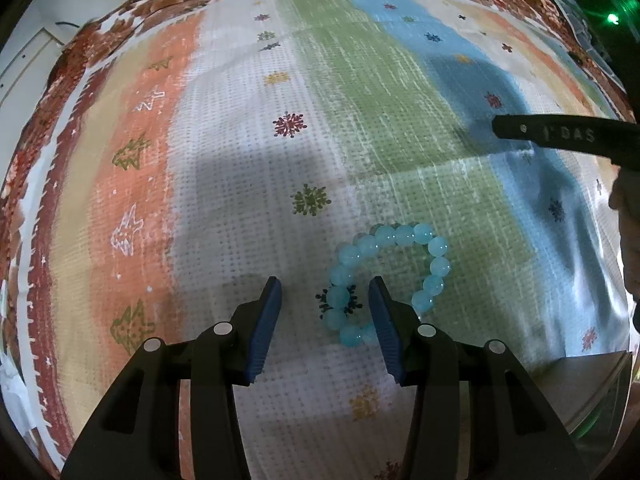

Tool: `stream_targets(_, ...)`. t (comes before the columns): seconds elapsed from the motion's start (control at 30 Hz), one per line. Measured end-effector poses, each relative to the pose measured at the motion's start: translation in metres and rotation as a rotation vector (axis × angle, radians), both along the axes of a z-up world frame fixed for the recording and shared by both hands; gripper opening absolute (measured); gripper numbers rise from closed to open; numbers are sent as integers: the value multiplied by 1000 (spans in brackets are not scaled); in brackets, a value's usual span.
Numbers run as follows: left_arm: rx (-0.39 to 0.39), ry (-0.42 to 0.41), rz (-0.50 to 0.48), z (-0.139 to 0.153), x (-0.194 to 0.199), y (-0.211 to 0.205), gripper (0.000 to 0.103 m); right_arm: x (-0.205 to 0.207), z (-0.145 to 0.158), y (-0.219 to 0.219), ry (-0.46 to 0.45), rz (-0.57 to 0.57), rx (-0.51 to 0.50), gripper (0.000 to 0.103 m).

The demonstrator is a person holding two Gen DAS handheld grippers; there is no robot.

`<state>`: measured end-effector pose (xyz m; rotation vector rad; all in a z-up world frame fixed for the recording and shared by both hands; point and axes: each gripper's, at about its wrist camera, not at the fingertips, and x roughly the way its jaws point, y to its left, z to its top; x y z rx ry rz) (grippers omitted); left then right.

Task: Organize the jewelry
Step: 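Grasp light-blue bead bracelet with left tool while right tool grasps silver ring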

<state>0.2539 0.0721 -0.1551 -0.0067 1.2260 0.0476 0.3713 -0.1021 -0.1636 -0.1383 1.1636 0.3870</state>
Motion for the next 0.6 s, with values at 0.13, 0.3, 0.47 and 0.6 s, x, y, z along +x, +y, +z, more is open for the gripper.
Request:
stream_targets(0.13, 17, -4, -25, -1, -2, -3, 44, 6, -4, 1, 9, 0, 5, 52)
stream_targets(0.3, 18, -5, -41, -3, -2, -3, 44, 7, -7, 2, 11, 1, 4, 55)
stream_targets(0.47, 27, 1, -76, -2, -3, -10, 11, 5, -9, 3, -1, 7, -32, 42)
stream_targets(0.6, -11, 4, -59, -1, -2, -5, 11, 5, -9, 1, 12, 7, -21, 22)
